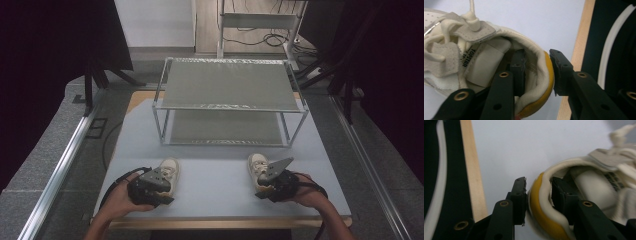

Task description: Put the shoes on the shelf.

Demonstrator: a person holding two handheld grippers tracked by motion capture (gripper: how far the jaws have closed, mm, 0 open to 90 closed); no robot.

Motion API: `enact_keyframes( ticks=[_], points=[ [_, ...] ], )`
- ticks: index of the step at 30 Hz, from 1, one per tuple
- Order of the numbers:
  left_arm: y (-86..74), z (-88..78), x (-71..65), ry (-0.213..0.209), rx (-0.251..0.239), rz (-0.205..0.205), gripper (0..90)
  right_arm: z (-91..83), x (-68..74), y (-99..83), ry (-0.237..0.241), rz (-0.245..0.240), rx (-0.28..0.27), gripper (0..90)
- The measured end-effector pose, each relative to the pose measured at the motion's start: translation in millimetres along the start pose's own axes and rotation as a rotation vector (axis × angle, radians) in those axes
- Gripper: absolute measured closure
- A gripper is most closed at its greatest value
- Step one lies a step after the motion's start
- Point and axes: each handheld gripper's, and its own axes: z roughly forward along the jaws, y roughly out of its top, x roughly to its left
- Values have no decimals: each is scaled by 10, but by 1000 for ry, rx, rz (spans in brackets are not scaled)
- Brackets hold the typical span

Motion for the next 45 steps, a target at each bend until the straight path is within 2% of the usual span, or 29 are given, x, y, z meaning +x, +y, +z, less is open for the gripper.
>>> enact_keyframes(
  ticks=[3,9,13,16,20,25,30,34,45],
  points=[
    [16,-1,5,-8,12,6,687,-1,-16,19,9,-1,14,644],
    [40,-3,-21,9,20,47,700,-11,-8,3,7,11,-1,668],
    [59,-34,-28,19,-13,50,700,-46,9,6,10,-10,-19,675],
    [125,-68,-32,35,-31,69,702,-86,43,39,-3,-37,-42,677],
    [251,-93,-54,42,-43,100,702,-135,76,121,-24,-73,-49,677],
    [418,-70,-41,43,-63,123,702,-162,68,192,-41,-87,-51,677],
    [569,-18,-2,41,-72,135,703,-162,31,232,-57,-87,-46,676],
    [757,44,73,37,-75,155,703,-150,-23,304,-65,-98,-37,676],
    [1115,209,156,58,-64,202,703,-162,-169,453,-92,-97,-48,675]
  ],
)
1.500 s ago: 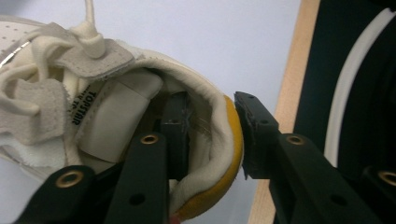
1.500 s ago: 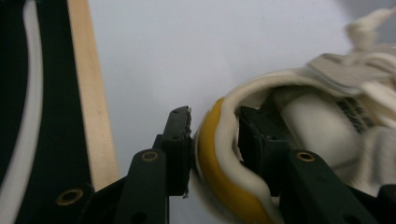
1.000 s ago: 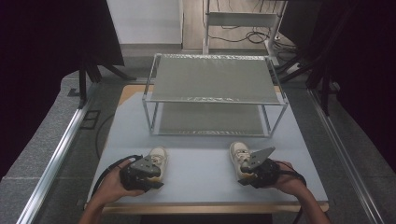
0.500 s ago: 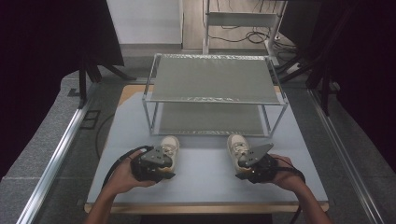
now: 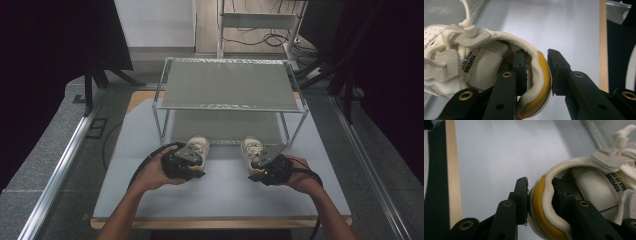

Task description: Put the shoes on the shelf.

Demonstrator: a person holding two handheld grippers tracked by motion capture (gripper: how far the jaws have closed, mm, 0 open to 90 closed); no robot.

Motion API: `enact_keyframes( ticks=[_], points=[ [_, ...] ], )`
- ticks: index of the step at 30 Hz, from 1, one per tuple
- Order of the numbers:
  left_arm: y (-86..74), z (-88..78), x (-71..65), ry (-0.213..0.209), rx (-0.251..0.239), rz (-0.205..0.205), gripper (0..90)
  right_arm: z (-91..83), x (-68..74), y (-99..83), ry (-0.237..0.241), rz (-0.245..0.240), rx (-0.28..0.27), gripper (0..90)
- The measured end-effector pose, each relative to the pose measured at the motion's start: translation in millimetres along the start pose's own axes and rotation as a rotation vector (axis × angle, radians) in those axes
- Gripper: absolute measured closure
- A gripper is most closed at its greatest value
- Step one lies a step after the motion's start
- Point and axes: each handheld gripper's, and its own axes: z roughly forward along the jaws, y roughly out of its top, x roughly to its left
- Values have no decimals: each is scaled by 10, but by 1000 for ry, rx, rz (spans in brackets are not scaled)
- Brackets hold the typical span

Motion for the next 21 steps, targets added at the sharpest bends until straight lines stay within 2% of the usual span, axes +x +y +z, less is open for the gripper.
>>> enact_keyframes(
  ticks=[13,21],
  points=[
    [241,76,159,26,2,42,704,62,-220,145,-21,-10,3,674],
    [300,185,275,37,5,39,705,144,-344,210,-23,-18,11,673]
  ],
)
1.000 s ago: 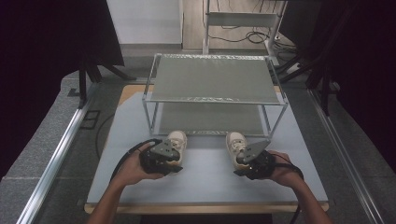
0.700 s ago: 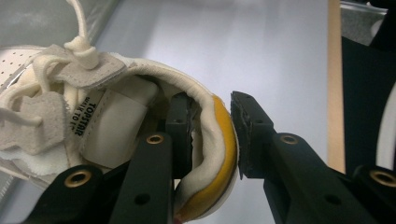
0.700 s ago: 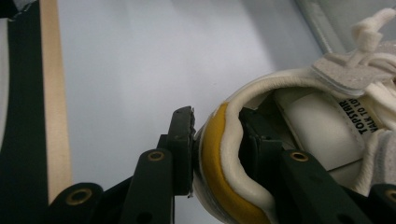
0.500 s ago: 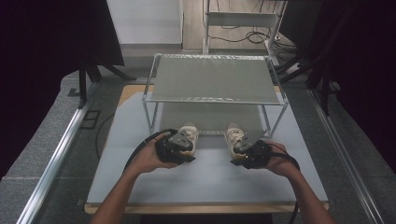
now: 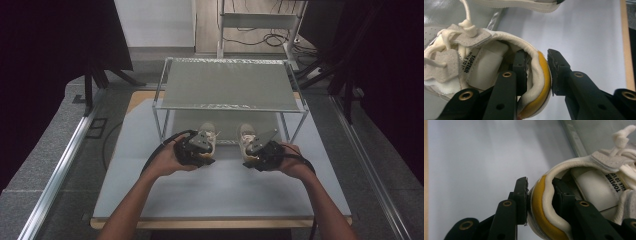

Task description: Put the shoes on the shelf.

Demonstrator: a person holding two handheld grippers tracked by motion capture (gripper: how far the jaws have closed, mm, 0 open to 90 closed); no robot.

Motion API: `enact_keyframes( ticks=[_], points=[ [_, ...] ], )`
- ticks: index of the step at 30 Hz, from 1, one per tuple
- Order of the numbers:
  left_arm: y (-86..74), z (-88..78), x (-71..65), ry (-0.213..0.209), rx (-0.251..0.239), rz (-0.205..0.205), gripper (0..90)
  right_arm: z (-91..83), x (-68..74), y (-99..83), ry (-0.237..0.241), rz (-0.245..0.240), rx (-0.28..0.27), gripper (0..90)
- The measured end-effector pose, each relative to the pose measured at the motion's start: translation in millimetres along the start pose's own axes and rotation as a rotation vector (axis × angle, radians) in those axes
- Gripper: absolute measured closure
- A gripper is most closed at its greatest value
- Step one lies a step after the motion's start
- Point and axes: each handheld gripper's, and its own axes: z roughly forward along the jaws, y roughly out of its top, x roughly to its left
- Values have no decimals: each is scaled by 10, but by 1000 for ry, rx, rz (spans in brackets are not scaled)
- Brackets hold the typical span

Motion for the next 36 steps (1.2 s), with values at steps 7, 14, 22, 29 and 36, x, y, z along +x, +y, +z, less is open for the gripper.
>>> enact_keyframes(
  ticks=[7,14,22,29,36],
  points=[
    [50,110,92,9,27,11,705,91,-80,56,0,0,9,673],
    [93,192,206,-8,12,14,705,163,-133,134,-1,-5,15,671],
    [138,292,259,-13,8,41,705,220,-163,212,-15,-14,13,668],
    [189,356,310,-20,1,41,704,274,-210,233,-23,-7,14,668],
    [191,453,377,-15,-1,9,704,377,-269,230,-34,5,30,668]
  ],
)
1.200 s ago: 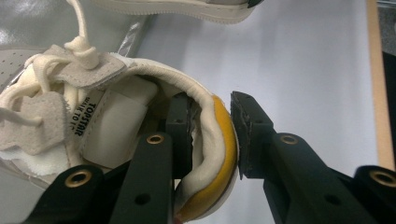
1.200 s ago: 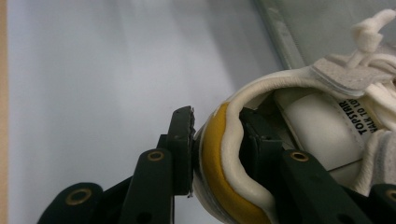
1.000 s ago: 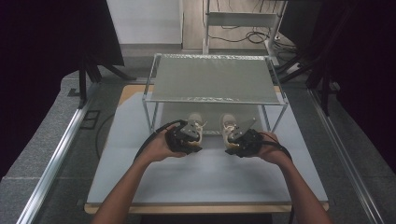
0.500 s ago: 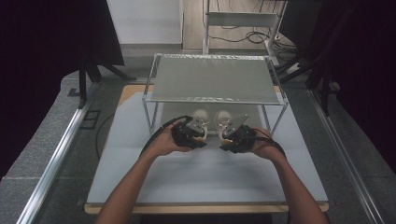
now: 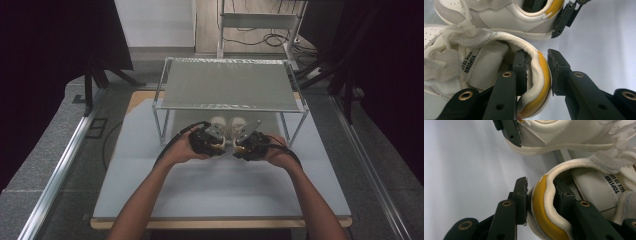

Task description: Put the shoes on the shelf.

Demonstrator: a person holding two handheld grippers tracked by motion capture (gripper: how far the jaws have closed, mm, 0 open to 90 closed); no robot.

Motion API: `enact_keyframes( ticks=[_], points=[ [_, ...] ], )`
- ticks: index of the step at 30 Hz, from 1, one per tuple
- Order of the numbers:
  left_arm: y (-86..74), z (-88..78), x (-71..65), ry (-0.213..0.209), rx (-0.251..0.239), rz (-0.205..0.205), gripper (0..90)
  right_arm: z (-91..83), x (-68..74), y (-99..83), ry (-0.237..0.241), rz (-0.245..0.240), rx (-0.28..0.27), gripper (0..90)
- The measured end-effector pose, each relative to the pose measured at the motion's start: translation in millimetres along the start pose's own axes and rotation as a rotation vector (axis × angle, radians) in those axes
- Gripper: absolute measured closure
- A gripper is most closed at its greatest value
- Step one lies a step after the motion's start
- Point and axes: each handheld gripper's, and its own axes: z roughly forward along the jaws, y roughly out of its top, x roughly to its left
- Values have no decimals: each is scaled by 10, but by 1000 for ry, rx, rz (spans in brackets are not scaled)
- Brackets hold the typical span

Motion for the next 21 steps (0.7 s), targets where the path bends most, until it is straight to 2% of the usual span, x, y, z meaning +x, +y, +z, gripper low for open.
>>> enact_keyframes(
  ticks=[6,9,13,16,18,20,21],
  points=[
    [-7,44,73,6,-14,-19,704,66,-60,-1,-21,12,1,668],
    [-20,69,120,2,-16,-29,704,95,-87,-1,-15,24,-8,667],
    [-41,103,156,2,-28,-33,703,149,-85,14,-22,12,-4,662],
    [-53,126,165,1,-25,-32,697,169,-77,28,-33,0,-21,623],
    [-50,148,161,22,-21,-27,672,172,-85,42,-34,13,-28,605],
    [-42,171,155,57,-19,-31,591,183,-77,39,-38,12,-29,599],
    [-36,176,144,53,-18,-34,572,182,-75,38,-42,13,-31,596]
  ],
)
